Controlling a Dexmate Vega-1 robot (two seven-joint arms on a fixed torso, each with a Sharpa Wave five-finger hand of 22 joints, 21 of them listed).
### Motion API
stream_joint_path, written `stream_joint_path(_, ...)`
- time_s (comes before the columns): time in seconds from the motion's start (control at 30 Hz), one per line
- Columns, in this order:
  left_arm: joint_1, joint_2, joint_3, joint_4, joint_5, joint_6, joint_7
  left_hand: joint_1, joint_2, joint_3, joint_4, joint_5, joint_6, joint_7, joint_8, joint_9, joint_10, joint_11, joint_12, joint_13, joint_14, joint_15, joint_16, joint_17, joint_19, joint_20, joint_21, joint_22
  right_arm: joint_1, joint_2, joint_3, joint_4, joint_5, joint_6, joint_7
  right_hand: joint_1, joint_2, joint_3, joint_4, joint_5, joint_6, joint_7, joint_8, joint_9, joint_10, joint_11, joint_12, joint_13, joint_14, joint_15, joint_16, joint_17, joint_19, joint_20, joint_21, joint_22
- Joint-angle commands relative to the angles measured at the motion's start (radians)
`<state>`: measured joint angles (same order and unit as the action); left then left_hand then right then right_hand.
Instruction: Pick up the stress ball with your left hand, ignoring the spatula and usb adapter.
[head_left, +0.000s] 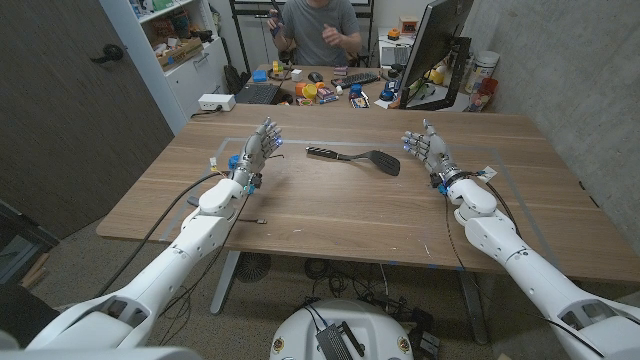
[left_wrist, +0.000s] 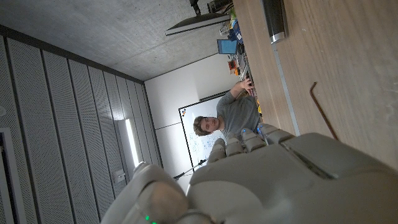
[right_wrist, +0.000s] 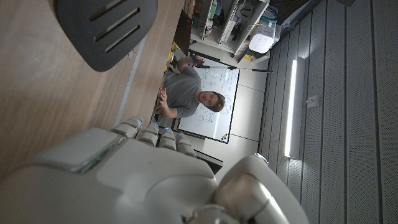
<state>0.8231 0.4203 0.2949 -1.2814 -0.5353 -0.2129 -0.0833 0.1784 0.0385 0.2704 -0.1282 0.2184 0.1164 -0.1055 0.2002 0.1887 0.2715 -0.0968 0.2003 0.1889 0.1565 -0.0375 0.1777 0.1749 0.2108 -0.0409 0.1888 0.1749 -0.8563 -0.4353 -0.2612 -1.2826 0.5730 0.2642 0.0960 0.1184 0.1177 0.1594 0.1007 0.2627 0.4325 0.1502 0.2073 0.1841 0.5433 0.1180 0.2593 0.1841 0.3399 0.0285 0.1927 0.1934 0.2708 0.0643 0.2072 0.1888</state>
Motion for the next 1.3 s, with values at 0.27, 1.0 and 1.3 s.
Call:
stream_joint_path(0.27, 0.024, -0.335, -0.358, -0.058, 0.452, 0.168, -0.228, 0.013, 0.0, 0.007, -0.002, 0.006, 0.011, 0.003, 0.007, 0.004, 0.006, 0.004, 0.007, 0.003, 0.003, -0.082, 0.006, 0.005, 0.007, -0.071, 0.007, 0.003, -0.02, 0.317, 0.384, -0.001, -0.367, -0.129, 0.236, 0.01, 0.035, 0.01, -0.001, 0.007, 0.006, 0.0, 0.002, 0.004, 0.008, 0.004, 0.005, 0.005, 0.01, -0.001, 0.004, 0.001, 0.008, 0.0, 0.006, 0.002)
stream_joint_path(1.0, 0.159, -0.448, -0.391, -0.483, 0.918, 0.44, -0.293, 0.028, 0.005, 0.015, -0.008, 0.006, 0.054, 0.014, 0.02, 0.004, 0.005, 0.009, 0.007, 0.004, -0.008, -0.074, 0.005, 0.005, 0.002, -0.061, 0.006, 0.003, 0.013, 0.454, 0.54, 0.021, -0.529, -0.137, 0.354, 0.01, 0.035, 0.01, -0.002, 0.007, 0.005, 0.0, -0.001, 0.004, 0.005, 0.005, 0.001, 0.006, 0.01, 0.0, 0.004, 0.001, 0.008, 0.001, 0.006, 0.002)
stream_joint_path(1.3, 0.208, -0.46, -0.362, -0.638, 1.105, 0.531, -0.313, 0.037, -0.01, 0.013, -0.016, 0.004, 0.102, -0.055, 0.031, 0.003, 0.011, -0.001, 0.009, 0.004, -0.008, -0.076, 0.008, 0.004, 0.003, -0.054, 0.007, 0.003, 0.025, 0.473, 0.56, 0.037, -0.556, -0.127, 0.373, 0.01, 0.035, 0.01, -0.002, 0.007, 0.005, -0.001, -0.002, 0.004, 0.007, 0.005, 0.001, 0.006, 0.01, 0.0, 0.004, 0.001, 0.007, 0.001, 0.005, 0.002)
